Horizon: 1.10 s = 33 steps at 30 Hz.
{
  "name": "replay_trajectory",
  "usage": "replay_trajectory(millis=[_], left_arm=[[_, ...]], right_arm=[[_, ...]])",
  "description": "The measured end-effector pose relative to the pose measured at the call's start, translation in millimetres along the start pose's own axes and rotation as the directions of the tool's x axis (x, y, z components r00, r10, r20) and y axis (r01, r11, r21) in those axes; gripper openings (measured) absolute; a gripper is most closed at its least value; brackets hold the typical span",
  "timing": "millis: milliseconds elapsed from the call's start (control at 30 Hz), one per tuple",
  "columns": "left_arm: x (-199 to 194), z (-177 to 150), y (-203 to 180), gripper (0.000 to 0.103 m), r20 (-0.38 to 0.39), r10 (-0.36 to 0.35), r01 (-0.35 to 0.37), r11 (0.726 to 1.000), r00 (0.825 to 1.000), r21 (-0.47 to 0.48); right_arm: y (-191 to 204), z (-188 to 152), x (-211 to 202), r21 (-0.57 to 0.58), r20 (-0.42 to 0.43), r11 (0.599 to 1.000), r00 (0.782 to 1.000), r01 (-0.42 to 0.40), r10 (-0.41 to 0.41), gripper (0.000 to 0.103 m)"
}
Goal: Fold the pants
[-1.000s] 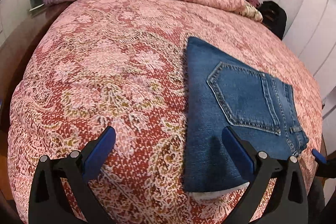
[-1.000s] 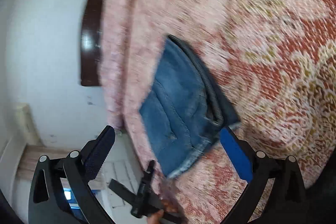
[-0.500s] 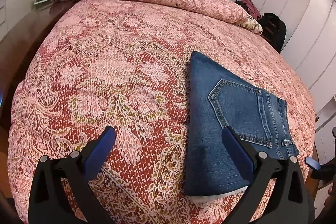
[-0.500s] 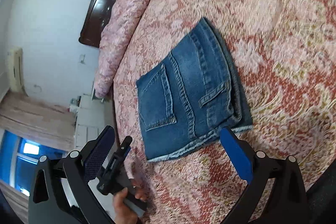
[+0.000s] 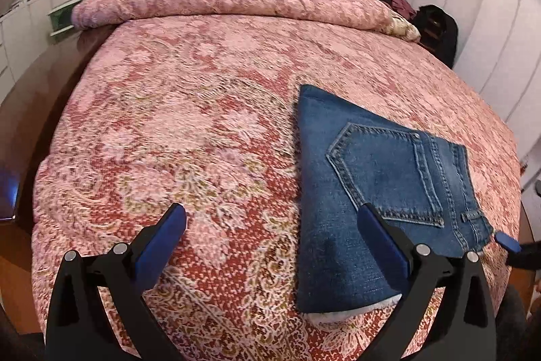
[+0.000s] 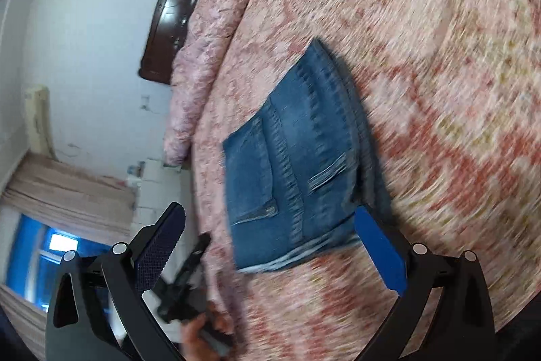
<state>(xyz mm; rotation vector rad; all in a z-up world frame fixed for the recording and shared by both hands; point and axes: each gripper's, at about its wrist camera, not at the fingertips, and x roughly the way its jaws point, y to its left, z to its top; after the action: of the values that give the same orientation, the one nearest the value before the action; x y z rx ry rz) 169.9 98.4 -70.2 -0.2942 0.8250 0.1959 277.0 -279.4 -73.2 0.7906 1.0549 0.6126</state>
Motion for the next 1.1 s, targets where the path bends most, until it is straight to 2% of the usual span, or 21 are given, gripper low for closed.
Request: replay_trajectory(millis=[67, 167, 233, 333, 433, 533, 567, 600, 667, 733, 767, 800, 867, 967, 1067, 1100], left_arm=[[5, -1, -1, 0.101, -0.025, -0.031, 0.031, 1.000, 0.999, -0.004], [22, -4, 6, 0.101, -0.093, -0.075, 0.072, 0.997, 0.993, -0.035], [33, -3, 12, 0.101, -0.131, -0.099, 0.091, 0.994, 0.986, -0.067], [48, -1, 20, 0.101, -0.168, -0.180, 0.161, 0.979, 0.969, -0.122], [57, 5, 19, 0.101, -0.193, -0.266, 0.245, 0.961, 0.945, -0.126], [60, 14, 19, 0.101, -0.198, -0.414, 0.387, 0.908, 0.888, -0.163], [63, 16, 20, 0.101, -0.209, -0.466, 0.432, 0.882, 0.860, -0.190], [67, 18, 21, 0.101, -0.229, -0.480, 0.441, 0.874, 0.847, -0.204], [76, 19, 19, 0.101, -0.265, -0.497, 0.452, 0.866, 0.826, -0.215], [79, 22, 18, 0.101, -0.269, -0.533, 0.484, 0.844, 0.802, -0.229], [81, 24, 18, 0.101, -0.266, -0.581, 0.524, 0.811, 0.769, -0.259], [82, 24, 17, 0.101, -0.266, -0.598, 0.535, 0.799, 0.756, -0.275], [85, 26, 14, 0.101, -0.279, -0.607, 0.541, 0.793, 0.744, -0.279], [94, 24, 5, 0.101, -0.303, -0.620, 0.548, 0.783, 0.723, -0.295], [99, 26, -1, 0.101, -0.311, -0.683, 0.592, 0.729, 0.661, -0.344], [102, 29, -5, 0.101, -0.324, -0.683, 0.594, 0.730, 0.655, -0.339]], right_arm=[[-7, 7, 0, -0.010, 0.016, 0.999, 0.999, 0.049, -0.049, 0.099], [-25, 19, -2, 0.013, 0.058, 0.997, 0.995, 0.077, -0.077, 0.099], [-34, 27, -1, 0.026, 0.057, 0.996, 0.994, 0.089, -0.090, 0.099], [-36, 39, 10, 0.001, 0.038, 0.996, 0.995, 0.093, -0.093, 0.099], [-32, 49, 22, -0.029, 0.012, 0.992, 0.993, 0.121, -0.121, 0.099], [-28, 53, 30, -0.019, -0.013, 0.999, 0.999, 0.045, -0.045, 0.099], [-28, 54, 30, -0.019, -0.019, 1.000, 1.000, 0.016, -0.016, 0.099], [-25, 54, 32, -0.026, -0.028, 1.000, 1.000, 0.009, -0.010, 0.099], [-22, 54, 38, -0.044, -0.055, 0.997, 0.997, 0.056, -0.058, 0.099], [-24, 53, 46, -0.044, -0.081, 0.998, 0.995, 0.051, -0.054, 0.099], [-23, 52, 51, -0.055, -0.102, 0.998, 0.994, 0.038, -0.043, 0.099], [-21, 51, 55, -0.071, -0.123, 0.997, 0.991, 0.038, -0.047, 0.099], [-16, 48, 68, -0.118, -0.167, 0.991, 0.982, 0.070, -0.089, 0.099], [-14, 49, 74, -0.109, -0.178, 0.992, 0.980, 0.065, -0.084, 0.099], [-6, 46, 82, -0.122, -0.246, 0.992, 0.967, 0.031, -0.061, 0.099], [-5, 44, 80, -0.155, -0.259, 0.987, 0.963, 0.038, -0.078, 0.099]])
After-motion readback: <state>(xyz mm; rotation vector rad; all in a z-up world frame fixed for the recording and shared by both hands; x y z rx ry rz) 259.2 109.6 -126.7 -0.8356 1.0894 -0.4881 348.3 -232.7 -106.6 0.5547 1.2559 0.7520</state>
